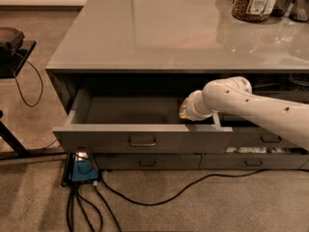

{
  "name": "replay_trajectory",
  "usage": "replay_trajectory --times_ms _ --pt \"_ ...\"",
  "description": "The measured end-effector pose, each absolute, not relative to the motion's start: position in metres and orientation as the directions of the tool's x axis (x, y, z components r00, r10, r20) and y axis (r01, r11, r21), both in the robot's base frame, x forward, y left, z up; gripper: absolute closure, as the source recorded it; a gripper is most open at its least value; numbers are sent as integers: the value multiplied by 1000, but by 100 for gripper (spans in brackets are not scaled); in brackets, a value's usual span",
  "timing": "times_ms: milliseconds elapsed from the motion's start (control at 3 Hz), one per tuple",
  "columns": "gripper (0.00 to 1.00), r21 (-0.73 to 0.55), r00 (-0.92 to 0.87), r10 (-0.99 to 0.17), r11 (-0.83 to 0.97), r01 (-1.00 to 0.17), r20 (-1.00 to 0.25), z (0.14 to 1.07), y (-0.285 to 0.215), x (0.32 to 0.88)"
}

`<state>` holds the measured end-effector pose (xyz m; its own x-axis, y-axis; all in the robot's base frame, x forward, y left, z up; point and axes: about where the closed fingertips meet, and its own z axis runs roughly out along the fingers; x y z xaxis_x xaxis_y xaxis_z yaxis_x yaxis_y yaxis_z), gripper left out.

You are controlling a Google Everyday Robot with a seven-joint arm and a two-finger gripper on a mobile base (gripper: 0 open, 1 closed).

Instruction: Open top drawer

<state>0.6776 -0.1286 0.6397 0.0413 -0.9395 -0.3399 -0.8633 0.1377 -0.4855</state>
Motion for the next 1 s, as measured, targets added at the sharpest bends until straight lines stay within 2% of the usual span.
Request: replay_trajectory --times_ms 667,1000 --pt "11 -485 41 -940 138 -863 -340 640 -129 678" --pt "0 -485 41 -940 138 -863 -340 640 -129 678"
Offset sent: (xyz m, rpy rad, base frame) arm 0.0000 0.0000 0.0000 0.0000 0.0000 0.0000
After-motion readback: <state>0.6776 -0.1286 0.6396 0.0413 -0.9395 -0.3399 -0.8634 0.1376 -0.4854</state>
